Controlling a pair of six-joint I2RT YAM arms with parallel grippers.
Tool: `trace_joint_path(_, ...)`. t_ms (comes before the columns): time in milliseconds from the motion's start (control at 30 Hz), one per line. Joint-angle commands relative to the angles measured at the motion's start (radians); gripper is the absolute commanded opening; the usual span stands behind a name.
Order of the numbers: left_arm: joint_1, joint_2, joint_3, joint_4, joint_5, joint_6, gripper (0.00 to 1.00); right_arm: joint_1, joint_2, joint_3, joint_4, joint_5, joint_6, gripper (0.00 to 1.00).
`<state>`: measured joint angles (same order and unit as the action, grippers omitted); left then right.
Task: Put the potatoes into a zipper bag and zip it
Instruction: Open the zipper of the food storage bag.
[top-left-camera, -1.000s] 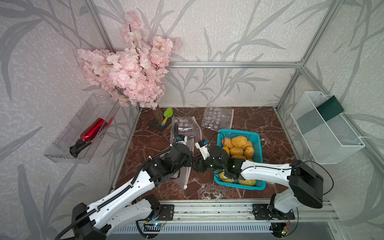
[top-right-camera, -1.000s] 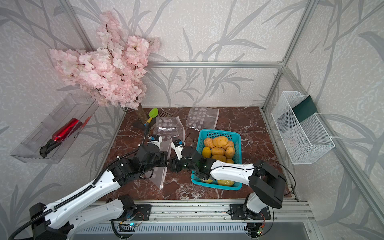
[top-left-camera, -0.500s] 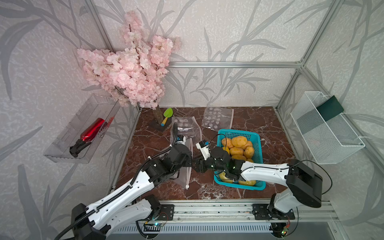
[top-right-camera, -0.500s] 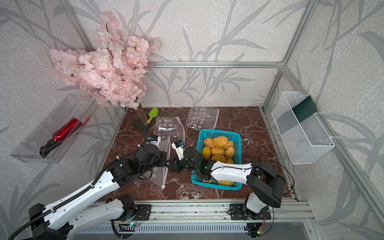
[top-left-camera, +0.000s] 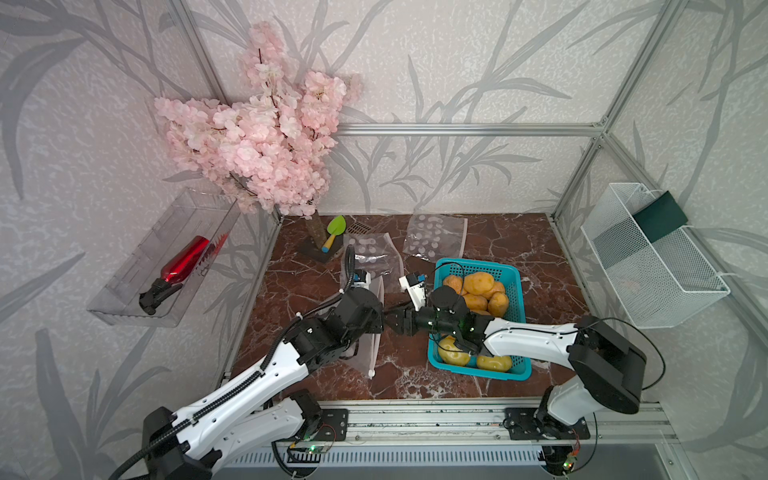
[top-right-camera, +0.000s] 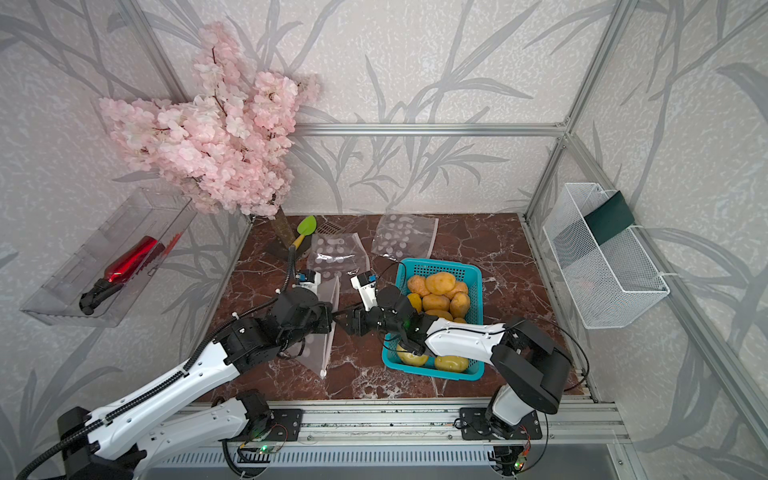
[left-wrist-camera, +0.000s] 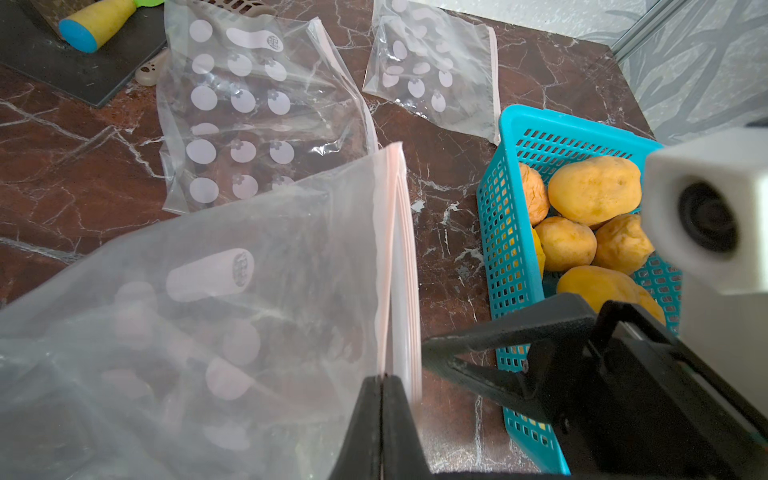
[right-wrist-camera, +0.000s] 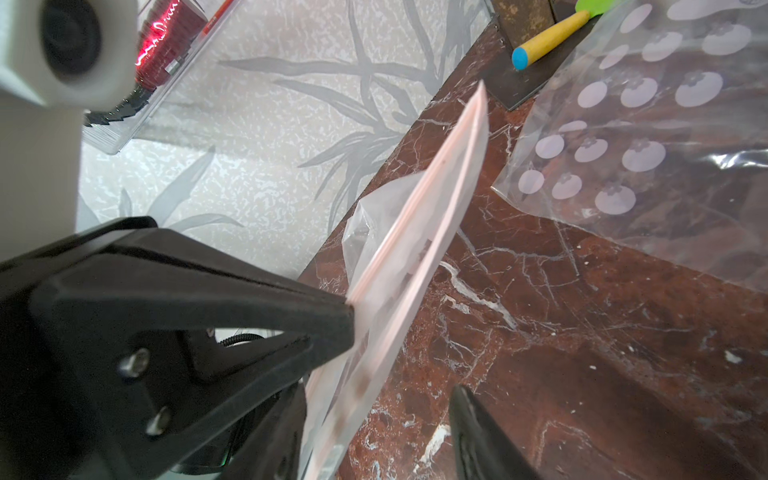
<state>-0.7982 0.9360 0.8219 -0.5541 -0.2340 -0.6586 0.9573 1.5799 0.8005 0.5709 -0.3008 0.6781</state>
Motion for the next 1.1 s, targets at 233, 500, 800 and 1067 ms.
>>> trace_joint_path(233, -0.003, -0.016, 0.001, -0.027, -0.013, -0.024, 0.0, 0.001, 0.098, 0.096, -0.075, 0.007, 0.016, 0.4)
trace_joint_path(500, -0.002, 0.014, 0.156, -0.331, -0.134, -0.145, 0.0, 0.003, 0.035, 0.11, -0.33, 0.213, -0.013, 0.01)
trace_joint_path(800, -0.001, 0.074, 0.402, -0.584, -0.087, -0.222, 0.0, 0.014, -0.014, 0.077, -0.537, 0.399, -0.016, 0.0)
trace_joint_path(1067, 0.004, 0.178, 0.53, -0.629, -0.157, -0.209, 0.0, 0.024, 0.014, 0.08, -0.546, 0.396, -0.012, 0.0)
